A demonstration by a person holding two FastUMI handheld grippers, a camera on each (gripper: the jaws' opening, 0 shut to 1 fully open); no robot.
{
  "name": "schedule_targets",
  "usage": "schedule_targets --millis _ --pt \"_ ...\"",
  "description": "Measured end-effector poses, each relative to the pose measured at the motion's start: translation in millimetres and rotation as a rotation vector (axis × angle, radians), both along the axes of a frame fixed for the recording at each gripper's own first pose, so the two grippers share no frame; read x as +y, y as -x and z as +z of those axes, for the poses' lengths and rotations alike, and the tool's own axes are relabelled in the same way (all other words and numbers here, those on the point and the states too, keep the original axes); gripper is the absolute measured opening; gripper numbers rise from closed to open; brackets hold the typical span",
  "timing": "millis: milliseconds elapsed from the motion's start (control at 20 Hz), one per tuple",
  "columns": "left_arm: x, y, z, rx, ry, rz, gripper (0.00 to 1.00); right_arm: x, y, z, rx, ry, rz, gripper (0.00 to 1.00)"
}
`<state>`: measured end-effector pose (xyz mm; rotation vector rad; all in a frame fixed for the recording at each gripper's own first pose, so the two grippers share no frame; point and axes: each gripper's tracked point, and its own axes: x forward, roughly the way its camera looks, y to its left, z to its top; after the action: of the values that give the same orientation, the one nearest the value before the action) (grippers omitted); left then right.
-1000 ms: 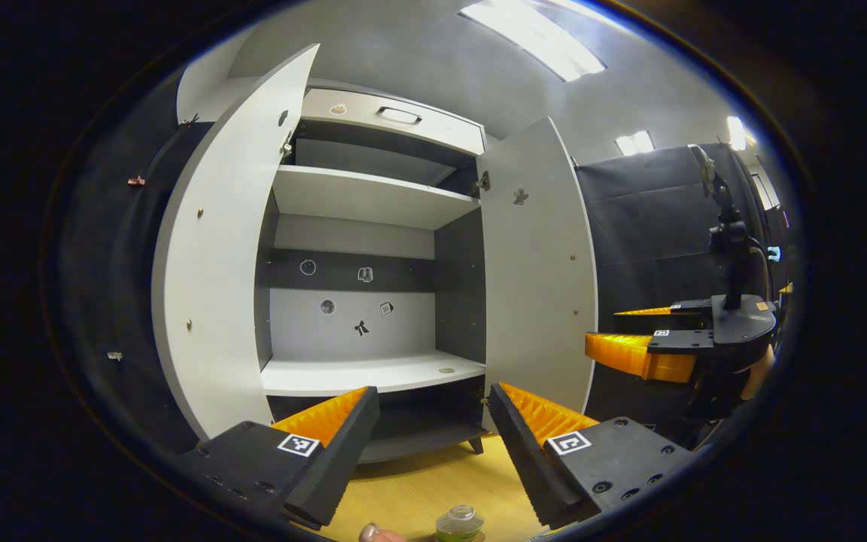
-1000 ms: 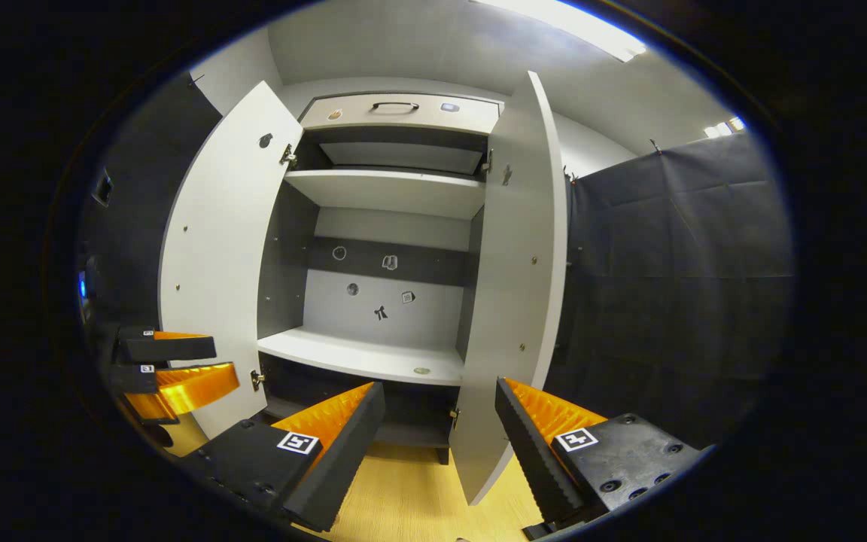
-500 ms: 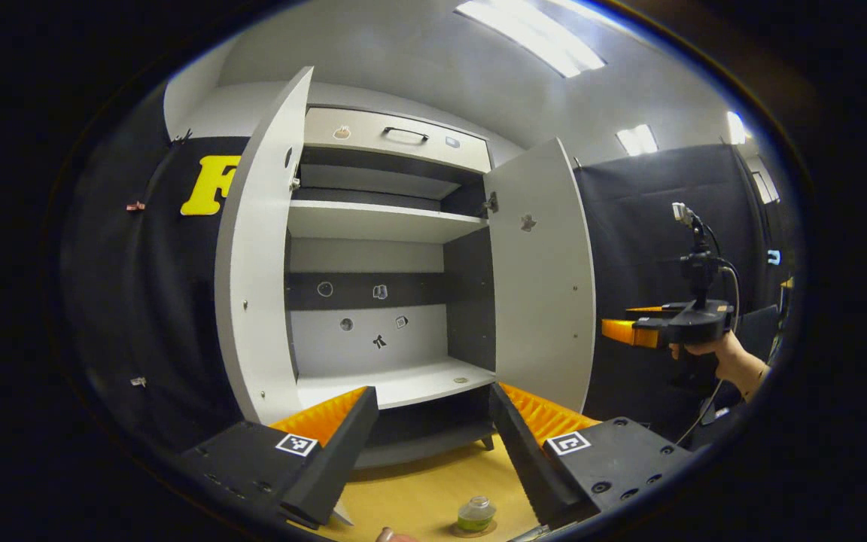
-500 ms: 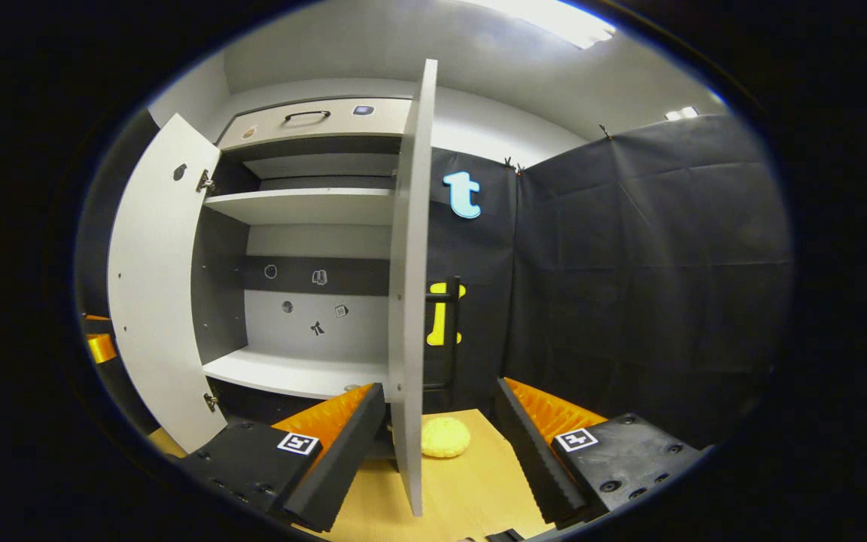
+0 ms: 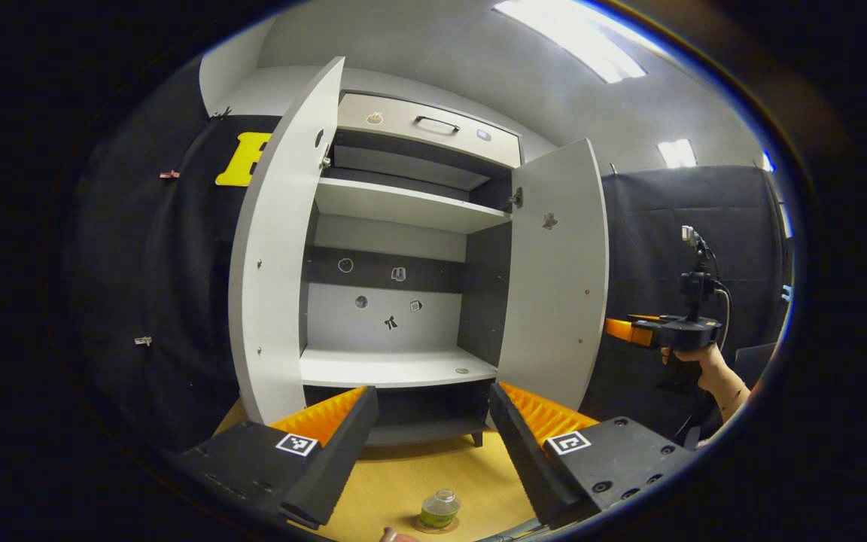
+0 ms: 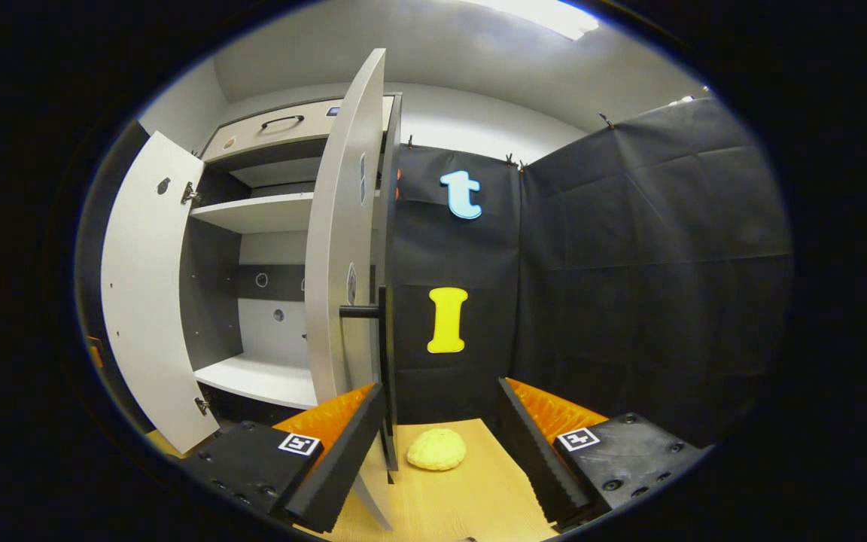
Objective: Grasp the bottle in the cabinet with the left hand and place it on the coaster, then close the right door with the right hand and the left door with the left hand.
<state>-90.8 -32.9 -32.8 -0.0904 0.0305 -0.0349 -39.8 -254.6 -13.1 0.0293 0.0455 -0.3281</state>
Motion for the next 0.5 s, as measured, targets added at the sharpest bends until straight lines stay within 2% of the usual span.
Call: schedule_targets --millis 50,300,500 --pt "3 2 0 -0.001 0.001 0.020 0.95 6 -3 -4 0.006 -0.006 0.028 0.98" --pt "18 13 -2 0.009 0.011 0.090 0.95 17 -7 -3 0.002 0.028 0.046 0.94" --pt "33 17 1 0.002 0.042 0.130 0.95 58 -22 -7 0.002 -0.032 0.143 0.94"
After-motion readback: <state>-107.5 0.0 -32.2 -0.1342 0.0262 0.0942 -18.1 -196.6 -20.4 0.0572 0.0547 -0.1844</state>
